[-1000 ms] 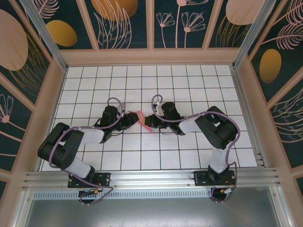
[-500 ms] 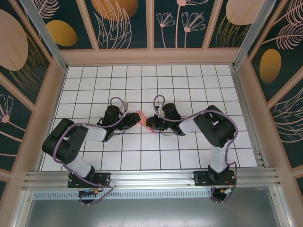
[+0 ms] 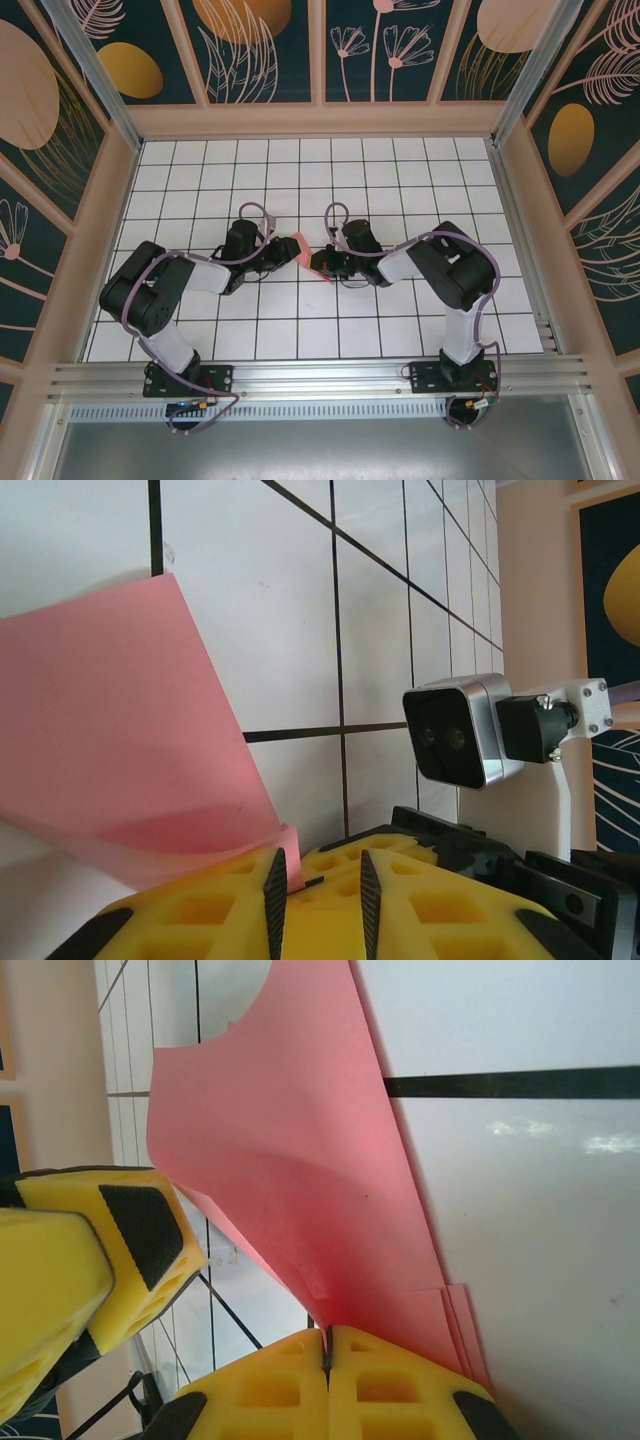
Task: Fold a paper plane with a square sheet of paper (pick it up from the middle)
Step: Fold the wing for the fifth time at the center of the table.
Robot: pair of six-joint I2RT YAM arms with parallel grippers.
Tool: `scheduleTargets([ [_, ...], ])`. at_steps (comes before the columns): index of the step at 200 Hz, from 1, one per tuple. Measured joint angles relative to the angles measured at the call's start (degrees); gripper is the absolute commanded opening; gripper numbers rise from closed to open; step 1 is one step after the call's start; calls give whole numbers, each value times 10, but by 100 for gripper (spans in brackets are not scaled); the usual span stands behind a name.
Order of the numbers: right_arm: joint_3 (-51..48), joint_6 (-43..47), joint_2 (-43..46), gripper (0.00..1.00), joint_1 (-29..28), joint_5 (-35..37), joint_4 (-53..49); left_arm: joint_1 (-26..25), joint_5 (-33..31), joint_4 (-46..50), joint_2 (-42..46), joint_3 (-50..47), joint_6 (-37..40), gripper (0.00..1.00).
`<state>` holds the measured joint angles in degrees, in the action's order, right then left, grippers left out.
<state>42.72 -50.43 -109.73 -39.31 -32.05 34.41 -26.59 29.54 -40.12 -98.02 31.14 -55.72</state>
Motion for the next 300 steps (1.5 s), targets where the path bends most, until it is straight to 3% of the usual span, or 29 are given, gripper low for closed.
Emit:
scheduleTargets([
  [76,36,134,4,21,0,-9,-71,0,-25,15,-19,10,5,25],
  [134,56,278,23,33,0,30,-138,0,-33,29,-22,19,8,25],
  [198,59,396,47,36,0,82,-188,0,-43,44,-33,32,14,25],
  [300,128,543,8,34,0,59,-268,0,-45,56,-33,34,21,25],
])
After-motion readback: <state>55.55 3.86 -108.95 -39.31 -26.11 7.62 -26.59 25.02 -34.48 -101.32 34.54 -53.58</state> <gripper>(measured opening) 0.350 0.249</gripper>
